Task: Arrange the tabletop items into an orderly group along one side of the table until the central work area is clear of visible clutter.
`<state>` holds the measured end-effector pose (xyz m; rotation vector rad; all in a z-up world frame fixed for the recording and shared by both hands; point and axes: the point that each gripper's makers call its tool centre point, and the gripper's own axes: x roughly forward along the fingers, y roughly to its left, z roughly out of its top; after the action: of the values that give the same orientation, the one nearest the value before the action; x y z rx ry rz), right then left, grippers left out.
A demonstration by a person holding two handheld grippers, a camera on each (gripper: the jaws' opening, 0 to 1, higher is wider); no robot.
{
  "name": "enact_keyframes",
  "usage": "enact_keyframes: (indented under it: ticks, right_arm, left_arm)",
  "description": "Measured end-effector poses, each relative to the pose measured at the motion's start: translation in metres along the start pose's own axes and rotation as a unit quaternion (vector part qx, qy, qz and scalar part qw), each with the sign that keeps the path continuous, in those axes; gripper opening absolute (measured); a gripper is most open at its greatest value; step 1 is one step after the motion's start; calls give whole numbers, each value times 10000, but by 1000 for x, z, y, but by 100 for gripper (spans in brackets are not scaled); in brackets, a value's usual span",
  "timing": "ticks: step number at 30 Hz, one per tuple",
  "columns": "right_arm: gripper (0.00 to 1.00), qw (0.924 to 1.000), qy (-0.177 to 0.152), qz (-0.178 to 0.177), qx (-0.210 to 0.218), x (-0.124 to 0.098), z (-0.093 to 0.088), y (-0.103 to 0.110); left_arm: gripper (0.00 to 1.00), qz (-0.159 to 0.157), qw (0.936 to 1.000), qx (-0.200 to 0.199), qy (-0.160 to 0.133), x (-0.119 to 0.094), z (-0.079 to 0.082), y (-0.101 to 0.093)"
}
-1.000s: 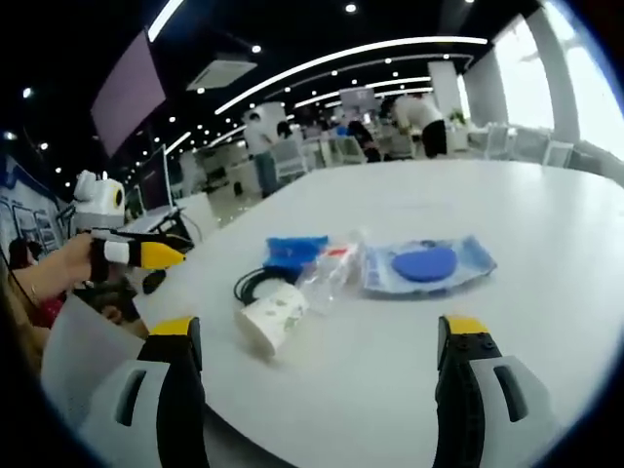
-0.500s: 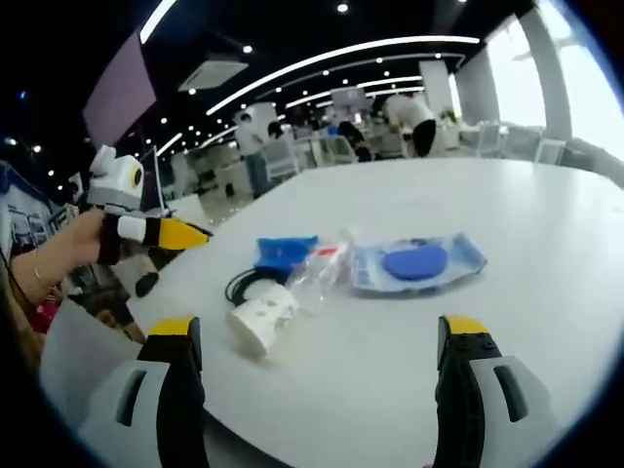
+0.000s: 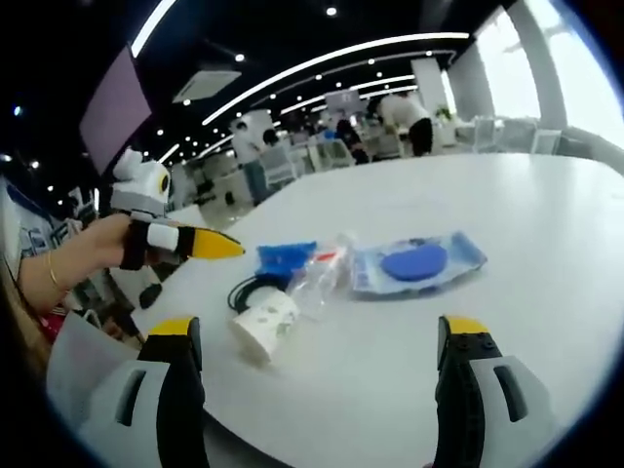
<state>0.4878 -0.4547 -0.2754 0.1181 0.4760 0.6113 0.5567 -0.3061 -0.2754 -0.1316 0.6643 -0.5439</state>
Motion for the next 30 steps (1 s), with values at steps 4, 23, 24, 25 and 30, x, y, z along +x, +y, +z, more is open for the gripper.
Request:
enact_keyframes:
  ticks: [4,23,24,25,30]
  right_arm:
    - [100,10000,-34,-53,36,-1,2,-2]
    - [100,9999,-1,-126,-81,0,1,-4]
    - [100,9999,8,-129,-75,0,0,-4]
    - [100,9999,17,-133,-65,-1,0,-4]
    - [100,9998,14,-181,0,-1,-1,-8]
  left_arm:
    - [70,-7,10000,14,96,13,2,3]
    - [63,-196,9980,-466,384,67,6,7]
    - [63,-226,9977,-481,419,70,5,7]
    - [63,-235,9975,-496,440,72,4,6]
    - [60,-199,9971,-617,399,86,4,7]
